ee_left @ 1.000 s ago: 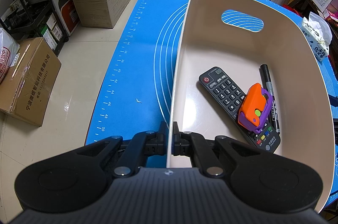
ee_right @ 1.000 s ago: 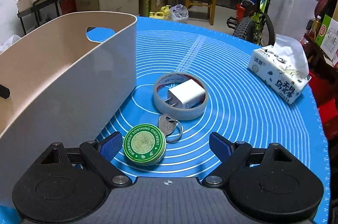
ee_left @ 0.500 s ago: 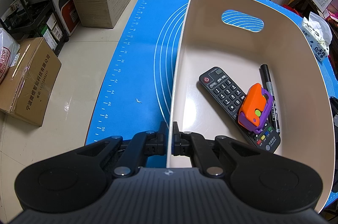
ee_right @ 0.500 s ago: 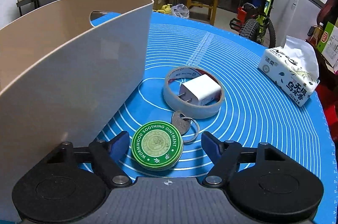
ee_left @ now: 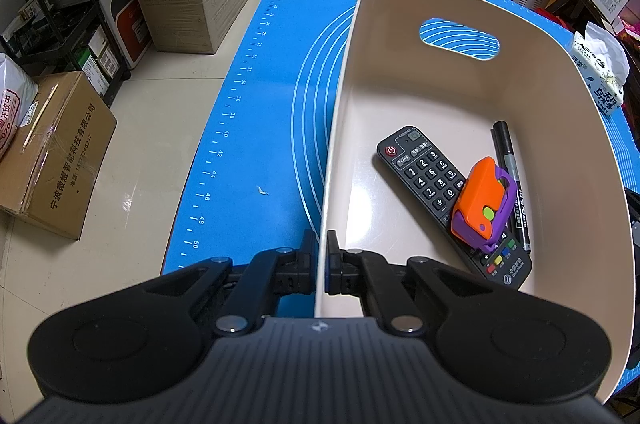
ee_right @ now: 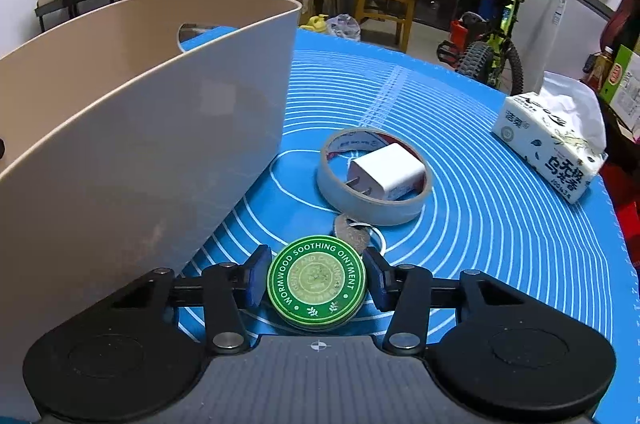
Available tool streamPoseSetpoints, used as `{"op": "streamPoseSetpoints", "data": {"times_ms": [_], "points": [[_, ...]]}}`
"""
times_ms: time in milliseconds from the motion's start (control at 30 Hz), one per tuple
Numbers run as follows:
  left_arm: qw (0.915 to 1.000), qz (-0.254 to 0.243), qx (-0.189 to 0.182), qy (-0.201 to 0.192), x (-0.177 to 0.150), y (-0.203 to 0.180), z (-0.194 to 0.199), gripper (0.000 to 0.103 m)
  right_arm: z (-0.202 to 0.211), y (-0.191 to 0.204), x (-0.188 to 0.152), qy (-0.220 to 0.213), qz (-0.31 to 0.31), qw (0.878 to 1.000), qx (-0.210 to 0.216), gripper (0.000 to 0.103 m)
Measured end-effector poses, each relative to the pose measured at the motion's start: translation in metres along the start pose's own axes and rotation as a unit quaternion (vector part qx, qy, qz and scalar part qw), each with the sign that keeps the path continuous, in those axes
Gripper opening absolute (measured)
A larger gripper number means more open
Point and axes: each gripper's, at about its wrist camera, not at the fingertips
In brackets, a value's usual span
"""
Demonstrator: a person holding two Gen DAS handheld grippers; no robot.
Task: Organize rigid objects
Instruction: 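Grasp the green ointment tin with the right tool, then carry the green tin into the bin with the right tool and release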
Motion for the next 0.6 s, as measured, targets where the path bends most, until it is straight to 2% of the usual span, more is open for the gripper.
{"op": "streamPoseSetpoints", "data": {"times_ms": [267,600], "points": [[1.0,0.0,0.0,0.0,0.0,0.0,0.0,0.005,0.019,-0.009,0.008,-0.029,-0.016,0.999,-0.018,0.054],[1.0,0.0,0.0,0.0,0.0,0.0,0.0,0.005,0.053,-0.02,0.051,-0.086,-0.014,0.996,-0.03,0.054]]}}
Point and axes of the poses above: each gripper's, at about its wrist camera, not at the fingertips, and z roughly against the way its jaws point, y to its left, x to its top, and after that the axes turned 11 degrees about -y, right-handed
